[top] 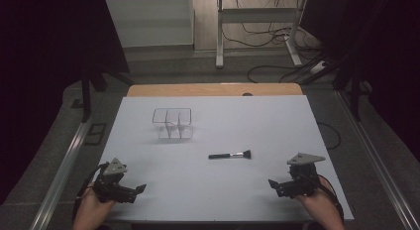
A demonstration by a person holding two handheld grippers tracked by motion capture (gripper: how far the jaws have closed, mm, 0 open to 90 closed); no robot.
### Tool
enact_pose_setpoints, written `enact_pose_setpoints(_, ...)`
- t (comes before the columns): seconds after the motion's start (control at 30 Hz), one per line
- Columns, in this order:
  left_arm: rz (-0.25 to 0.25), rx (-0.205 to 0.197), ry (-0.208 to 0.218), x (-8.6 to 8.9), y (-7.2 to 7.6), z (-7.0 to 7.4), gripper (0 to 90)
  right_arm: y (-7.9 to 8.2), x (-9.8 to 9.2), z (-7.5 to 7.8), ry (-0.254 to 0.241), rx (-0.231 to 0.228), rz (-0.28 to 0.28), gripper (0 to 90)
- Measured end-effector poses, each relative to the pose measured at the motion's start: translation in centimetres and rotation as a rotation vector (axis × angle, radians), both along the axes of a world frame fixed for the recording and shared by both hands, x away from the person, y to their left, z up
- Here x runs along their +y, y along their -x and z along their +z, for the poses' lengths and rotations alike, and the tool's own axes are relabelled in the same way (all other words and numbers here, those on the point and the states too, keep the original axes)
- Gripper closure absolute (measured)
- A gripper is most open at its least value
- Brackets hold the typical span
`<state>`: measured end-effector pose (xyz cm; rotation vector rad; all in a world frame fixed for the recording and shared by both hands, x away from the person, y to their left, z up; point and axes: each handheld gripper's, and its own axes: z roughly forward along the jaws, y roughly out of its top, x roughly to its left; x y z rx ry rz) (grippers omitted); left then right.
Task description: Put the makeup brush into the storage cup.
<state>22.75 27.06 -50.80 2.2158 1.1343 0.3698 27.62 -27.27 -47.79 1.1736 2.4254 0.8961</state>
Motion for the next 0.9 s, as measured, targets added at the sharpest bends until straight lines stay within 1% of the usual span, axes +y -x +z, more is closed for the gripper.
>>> enact_pose_setpoints(0.07, 0.004, -0.002, -0.001, 0.0, 0.0, 0.0, 0.0, 0.0, 0.1, 0.0, 0.008, 0.005, 0.007, 0.0)
enact_pose_setpoints(0.1, 0.006, -0.003, -0.003, 0.0, 0.0, 0.0, 0.0, 0.0, 0.4, 0.2, 0.028, 0.003, 0.014, 0.0)
enact_pose_setpoints(0.13, 0.008, -0.004, -0.007, -0.1, -0.1, 0.0, 0.0, 0.0, 0.5, 0.3, 0.035, 0.005, 0.017, 0.0)
enact_pose_setpoints(0.27, 0.004, -0.011, -0.015, -0.3, -0.1, 0.1, 0.0, -0.2, 0.6, 0.4, 0.035, 0.018, 0.022, 0.0)
enact_pose_setpoints(0.4, 0.003, -0.008, -0.020, -0.4, -0.1, 0.0, 0.0, -0.4, 0.7, 0.1, 0.050, 0.041, 0.033, 0.0)
enact_pose_setpoints(0.6, -0.015, 0.001, -0.031, -0.8, -0.2, -0.1, 0.0, -0.6, 0.9, 0.2, 0.070, 0.036, 0.055, 0.0)
enact_pose_setpoints(0.7, -0.031, 0.005, -0.049, -1.1, -0.2, -0.2, 0.0, -0.8, 1.1, 0.4, 0.086, 0.033, 0.060, 0.0)
enact_pose_setpoints(0.9, -0.025, 0.006, -0.040, -1.0, -0.2, -0.2, 0.0, -1.2, 1.2, 0.4, 0.093, 0.050, 0.062, 0.0)
